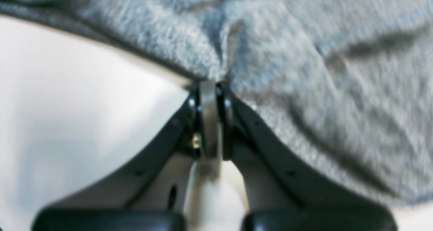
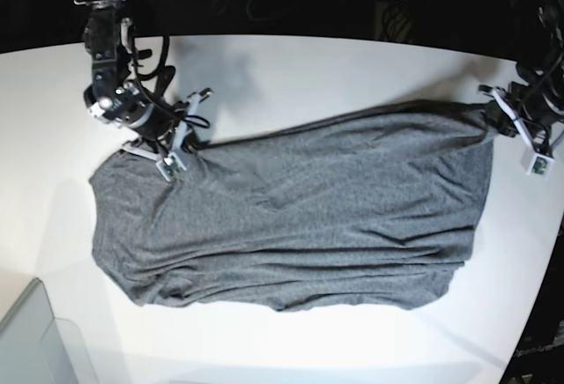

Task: Layout the t-shirt on the table in an organized manner, then fold the t-shirt properly
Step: 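Grasp the opposite shoulder corner with the right gripper, then pull both held corners apart to stretch the shirt's shoulder edge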

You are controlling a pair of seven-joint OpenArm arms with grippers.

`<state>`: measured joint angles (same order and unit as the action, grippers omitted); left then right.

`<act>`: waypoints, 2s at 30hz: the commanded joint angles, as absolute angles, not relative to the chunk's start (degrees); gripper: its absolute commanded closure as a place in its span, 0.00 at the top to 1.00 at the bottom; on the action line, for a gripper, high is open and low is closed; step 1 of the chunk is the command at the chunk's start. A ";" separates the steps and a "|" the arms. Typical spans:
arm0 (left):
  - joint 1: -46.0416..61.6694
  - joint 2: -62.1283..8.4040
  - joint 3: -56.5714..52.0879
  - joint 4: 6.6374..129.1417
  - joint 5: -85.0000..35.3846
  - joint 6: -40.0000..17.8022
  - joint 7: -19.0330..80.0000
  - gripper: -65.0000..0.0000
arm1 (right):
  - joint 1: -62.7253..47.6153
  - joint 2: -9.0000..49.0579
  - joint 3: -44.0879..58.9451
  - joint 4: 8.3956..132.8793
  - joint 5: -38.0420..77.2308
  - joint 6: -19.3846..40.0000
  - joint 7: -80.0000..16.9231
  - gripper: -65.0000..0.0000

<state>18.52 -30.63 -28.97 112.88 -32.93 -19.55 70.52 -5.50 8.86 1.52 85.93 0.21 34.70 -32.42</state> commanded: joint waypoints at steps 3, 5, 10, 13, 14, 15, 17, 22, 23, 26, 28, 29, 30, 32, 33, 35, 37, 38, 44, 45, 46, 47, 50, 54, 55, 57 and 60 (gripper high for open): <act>18.24 -31.78 -29.76 113.71 -35.91 -19.56 70.02 0.00 | -6.90 9.71 4.26 88.66 -2.07 34.42 -35.56 0.00; 18.24 -31.78 -29.76 113.71 -36.97 -19.56 70.02 0.00 | -7.78 9.80 5.32 90.68 -1.98 34.42 -35.56 0.00; 18.15 -31.78 -29.76 113.71 -37.14 -19.56 70.02 0.00 | -11.82 9.80 6.02 96.22 -1.98 34.42 -35.56 0.00; 18.15 -31.78 -29.76 113.71 -37.14 -19.56 69.93 0.00 | -14.64 9.71 6.02 99.82 -1.98 34.42 -35.56 0.00; 18.24 -31.78 -29.76 113.63 -37.14 -19.56 69.93 0.00 | -15.43 9.71 6.02 100.79 -2.07 34.42 -35.56 0.00; 18.33 -31.78 -29.76 113.63 -37.14 -19.56 70.02 0.00 | -16.13 9.71 6.02 101.58 -2.07 34.42 -35.56 0.00; 18.68 -31.78 -29.76 113.63 -37.23 -19.56 70.02 0.00 | -17.63 9.71 6.02 103.16 -2.15 34.42 -35.56 0.00; 22.02 -31.78 -29.32 113.45 -38.37 -19.56 70.11 0.00 | -19.03 11.47 6.11 104.04 -2.24 34.42 -35.56 0.00; 22.55 -31.78 -29.23 113.45 -38.37 -19.56 70.11 0.00 | -19.30 11.56 6.11 104.13 -2.24 34.42 -35.56 0.00; 24.48 -31.78 -29.14 113.36 -38.02 -19.56 70.11 0.00 | -19.82 12.53 6.11 104.22 -2.07 34.42 -35.56 0.00; 25.80 -31.78 -29.14 113.27 -37.76 -19.56 70.11 0.00 | -20.26 12.53 6.11 104.22 -2.15 34.42 -35.56 0.00; 26.42 -31.78 -29.14 113.27 -37.76 -19.56 70.11 0.00 | -20.88 12.53 6.11 104.22 -2.07 34.42 -35.56 0.00; 26.95 -31.78 -29.14 113.27 -37.76 -19.56 70.11 0.00 | -21.23 12.53 6.11 104.31 -2.07 34.42 -35.56 0.00; 27.56 -31.78 -29.14 113.27 -37.76 -19.56 69.93 0.00 | -21.58 12.53 6.02 104.31 -2.07 34.42 -35.56 0.00; 27.56 -31.78 -29.14 113.19 -37.76 -19.56 69.93 0.00 | -22.20 12.53 5.93 104.31 -2.07 34.42 -35.56 0.00; 27.56 -31.78 -29.05 113.10 -37.67 -19.56 69.85 0.00 | -23.25 12.53 5.76 104.40 -2.07 34.51 -35.56 0.00; 27.21 -31.78 -29.05 113.10 -37.67 -19.56 69.76 0.00 | -24.13 12.53 5.76 104.40 -2.07 34.51 -35.12 0.00; 27.21 -31.78 -29.05 113.01 -37.67 -19.56 69.67 0.00 | -24.92 12.53 5.76 104.40 -2.07 34.51 -34.33 0.00; 23.60 -31.87 -29.14 112.84 -37.67 -19.56 70.02 0.00 | -29.76 12.62 5.76 104.40 -2.24 34.51 -28.44 0.00; 23.25 -31.87 -29.14 112.48 -37.67 -19.56 70.02 0.00 | -30.20 12.62 5.76 104.40 -2.24 34.51 -28.18 0.00; 22.64 -31.87 -29.14 111.96 -37.67 -19.56 70.02 0.00 | -30.55 12.62 5.76 104.40 -2.24 34.51 -28.00 0.00; 22.02 -31.87 -29.14 111.16 -37.67 -19.56 70.02 0.00 | -30.90 12.62 5.76 104.40 -2.24 34.51 -28.00 0.00; 20.35 -31.78 -29.05 108.44 -37.67 -19.56 70.02 0.00 | -30.99 12.62 5.76 104.13 -2.24 34.51 -28.00 0.00; 20.18 -31.78 -29.05 105.71 -37.67 -19.56 69.49 0.00 | -30.81 12.62 5.93 103.96 -2.24 34.51 -28.00 0.00; 20.18 -31.78 -29.05 105.01 -37.67 -19.56 69.41 0.00 | -30.81 12.62 5.93 103.96 -2.24 34.51 -28.00 0.00; 20.09 -31.78 -29.05 103.96 -37.67 -19.56 69.41 0.00 | -30.81 12.44 5.93 103.96 -2.24 34.51 -28.00 0.00; 20.09 -31.87 -29.05 103.52 -36.18 -19.56 69.32 0.00 | -30.81 12.26 5.85 103.96 -2.24 34.51 -28.00 0.00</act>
